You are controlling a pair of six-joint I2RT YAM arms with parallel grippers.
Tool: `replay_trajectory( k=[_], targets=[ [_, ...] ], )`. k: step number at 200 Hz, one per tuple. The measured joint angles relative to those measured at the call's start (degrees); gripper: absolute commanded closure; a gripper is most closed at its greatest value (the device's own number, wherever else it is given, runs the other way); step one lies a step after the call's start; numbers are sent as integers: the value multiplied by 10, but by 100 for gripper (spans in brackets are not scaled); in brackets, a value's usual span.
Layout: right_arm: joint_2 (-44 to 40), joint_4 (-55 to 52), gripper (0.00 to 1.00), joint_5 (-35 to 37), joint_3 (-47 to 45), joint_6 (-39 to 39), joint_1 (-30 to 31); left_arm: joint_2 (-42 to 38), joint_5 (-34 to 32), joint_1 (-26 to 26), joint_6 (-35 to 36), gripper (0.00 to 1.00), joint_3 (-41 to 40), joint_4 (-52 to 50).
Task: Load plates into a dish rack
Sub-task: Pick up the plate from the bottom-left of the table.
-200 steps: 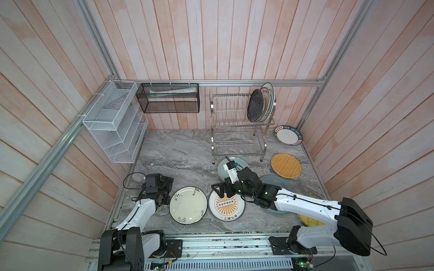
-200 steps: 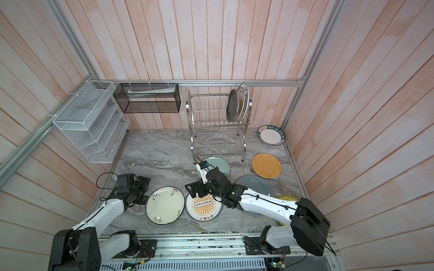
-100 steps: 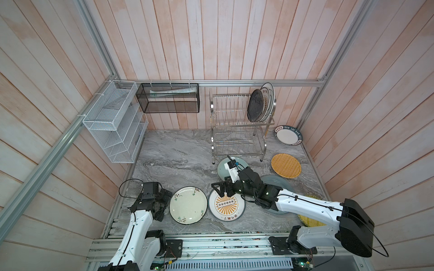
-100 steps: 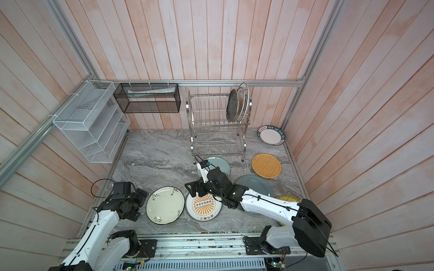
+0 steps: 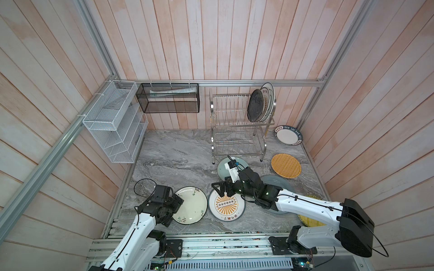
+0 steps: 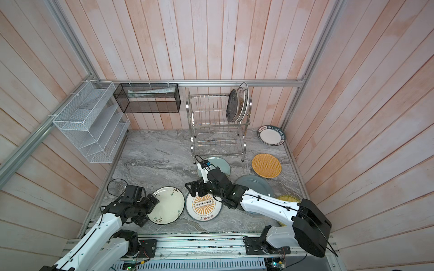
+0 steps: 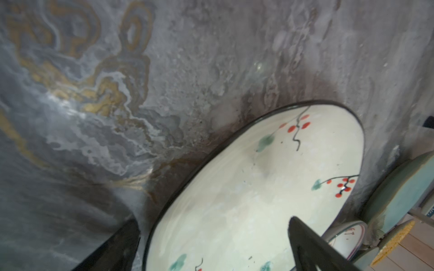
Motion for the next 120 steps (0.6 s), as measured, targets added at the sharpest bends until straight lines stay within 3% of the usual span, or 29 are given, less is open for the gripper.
replay_trajectory(
  k=[84,120],
  targets=[
    [8,21,2,-8,-3,1,0,-24,74,-23,-18,0,-71,207],
    [20,28,2,-14,-7,4,-1,16,97,-24,-2,6,-84,291]
  ],
)
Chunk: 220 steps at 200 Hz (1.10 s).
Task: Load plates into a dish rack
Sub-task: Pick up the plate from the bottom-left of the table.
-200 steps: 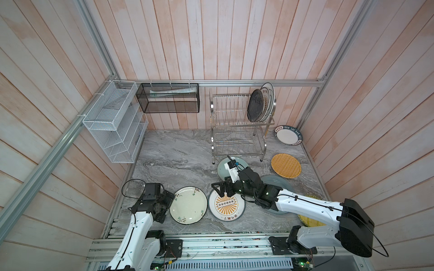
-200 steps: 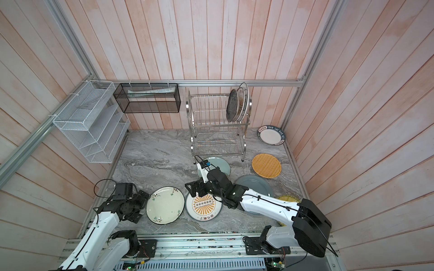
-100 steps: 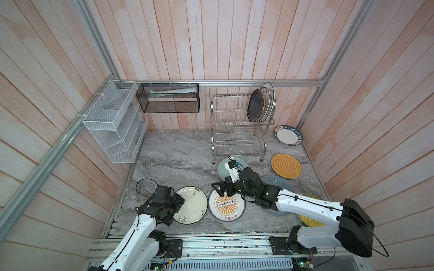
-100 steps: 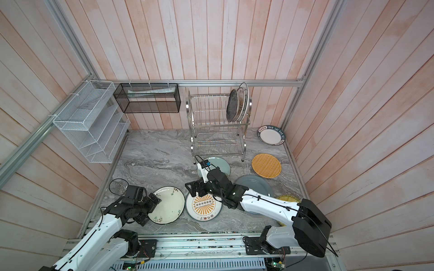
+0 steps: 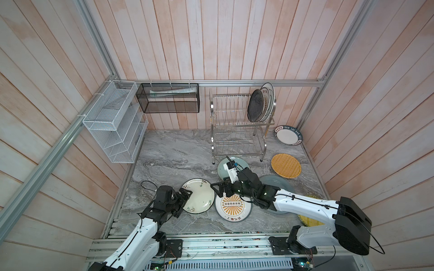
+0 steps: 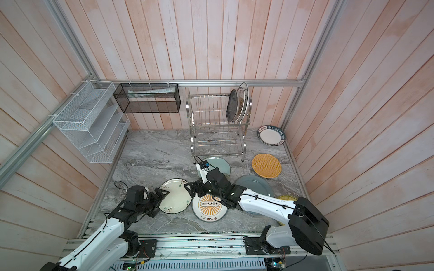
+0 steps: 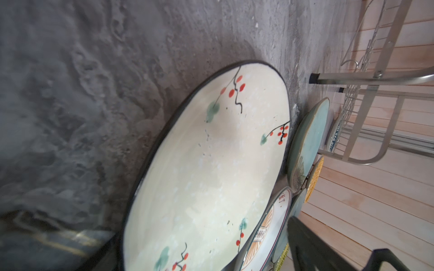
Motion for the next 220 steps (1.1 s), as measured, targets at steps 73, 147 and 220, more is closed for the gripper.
replay_trajectory(
  k=[73,147,220],
  targets=[
    [0,14,2,-2,-19,13,0,104,34,2,50,37,-26,158],
    [-4,16,2,-4,-21,24,-1,115,32,9,35,57,-66,236],
    [-25,16,2,-6,-29,28,-1,177,31,11,0,84,-68,297]
  ],
)
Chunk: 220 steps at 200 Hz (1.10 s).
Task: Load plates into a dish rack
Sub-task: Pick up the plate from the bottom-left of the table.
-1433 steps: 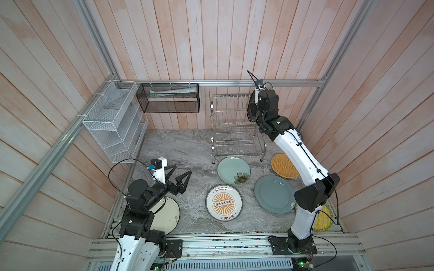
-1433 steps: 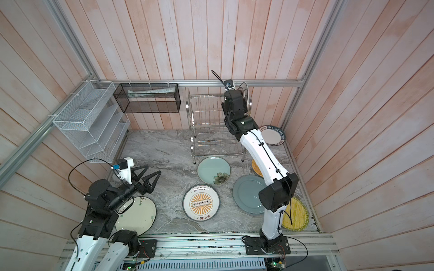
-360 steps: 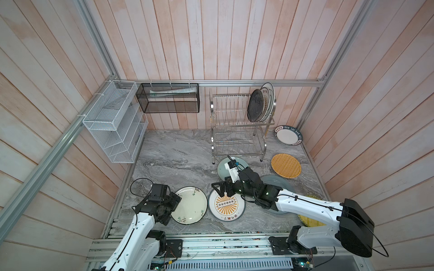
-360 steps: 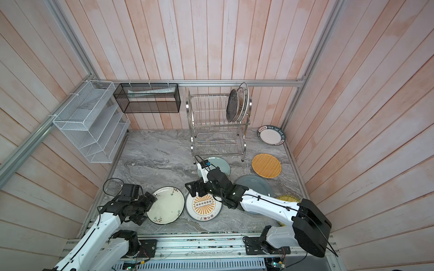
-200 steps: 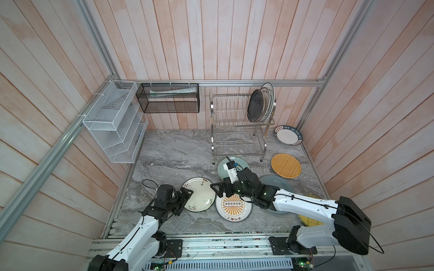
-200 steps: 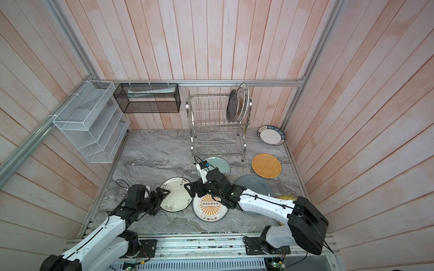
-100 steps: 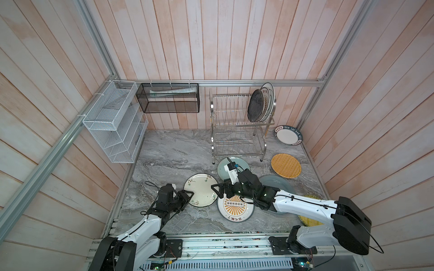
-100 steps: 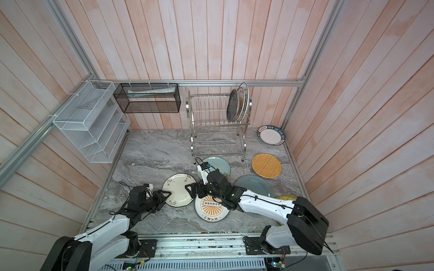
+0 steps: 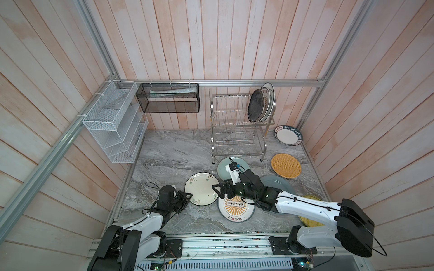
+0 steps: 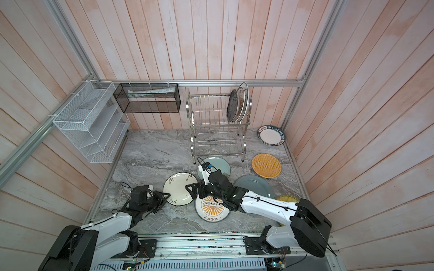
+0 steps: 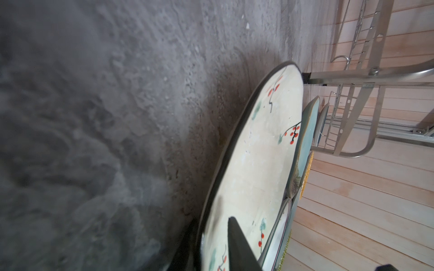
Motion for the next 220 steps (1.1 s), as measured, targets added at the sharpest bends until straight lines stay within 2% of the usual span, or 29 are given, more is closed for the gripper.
replay_trajectory(
  k=[36,64,105,141,173,220],
  targets=[
    [-13,0,2,0,0,0,0,-2,2,0,-11,100,-19,36],
    [-18,-4,2,1,0,0,0,-44,1,4,-25,100,-25,14],
    [-37,-22,2,5,0,-2,-12,-198,-29,39,-46,100,-27,-129],
    [-60,-33,2,-11,1,-2,-53,-321,-42,84,-43,100,-26,-250],
    [-62,-39,2,-40,8,-2,-90,-333,-15,116,-23,100,-19,-272],
    [-52,-48,2,-77,31,-2,-120,-314,30,118,-4,100,-11,-231]
  ],
)
